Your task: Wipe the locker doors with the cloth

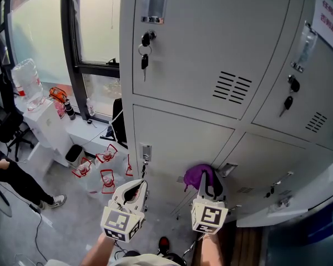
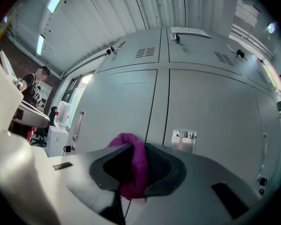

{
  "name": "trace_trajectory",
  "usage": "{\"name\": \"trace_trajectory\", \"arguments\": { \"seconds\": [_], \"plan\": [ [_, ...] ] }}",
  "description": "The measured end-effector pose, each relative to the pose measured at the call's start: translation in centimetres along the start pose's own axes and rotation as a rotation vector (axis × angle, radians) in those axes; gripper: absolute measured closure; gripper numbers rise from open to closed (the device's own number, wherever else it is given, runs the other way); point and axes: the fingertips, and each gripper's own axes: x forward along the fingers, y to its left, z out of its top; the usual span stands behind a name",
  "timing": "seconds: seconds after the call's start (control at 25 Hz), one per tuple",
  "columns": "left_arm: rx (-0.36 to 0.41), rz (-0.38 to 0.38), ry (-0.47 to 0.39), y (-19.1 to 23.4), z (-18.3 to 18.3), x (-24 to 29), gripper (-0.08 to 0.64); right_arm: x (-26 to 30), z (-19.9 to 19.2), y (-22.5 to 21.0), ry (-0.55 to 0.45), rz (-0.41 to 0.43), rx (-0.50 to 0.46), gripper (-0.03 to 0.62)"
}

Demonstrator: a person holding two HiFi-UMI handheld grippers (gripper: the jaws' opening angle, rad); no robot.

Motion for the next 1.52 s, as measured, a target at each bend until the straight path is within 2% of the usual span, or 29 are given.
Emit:
{"name": "trace_trajectory", "arguments": {
  "seconds": [0.44,0.92,1.28,1.52],
  "plan": [
    [0.013,0.002,-0.014,0.4,0.7,-1.3,0.537,-1.4,1.4,0.8,-0.005,0.012,0.034,0.512],
    [0.035,-0.097,-0.027,-1.2,0.9,-5.2,0.537,-11.3,4.6,2.9,-0.078,-0.042,0.06,0.515],
    [0.042,-0.176,-0.02,-2.5,-0.5,-10.4,0.537,-18.7,3.6,6.7,-0.038,-0.098,0.073,0.515],
    [0.043,-0.186,-0.019,-2.3,-1.1,-13.1,0.537,-22.2,2.3,8.4,-0.002,-0.115,0.08,0.515]
  ]
}}
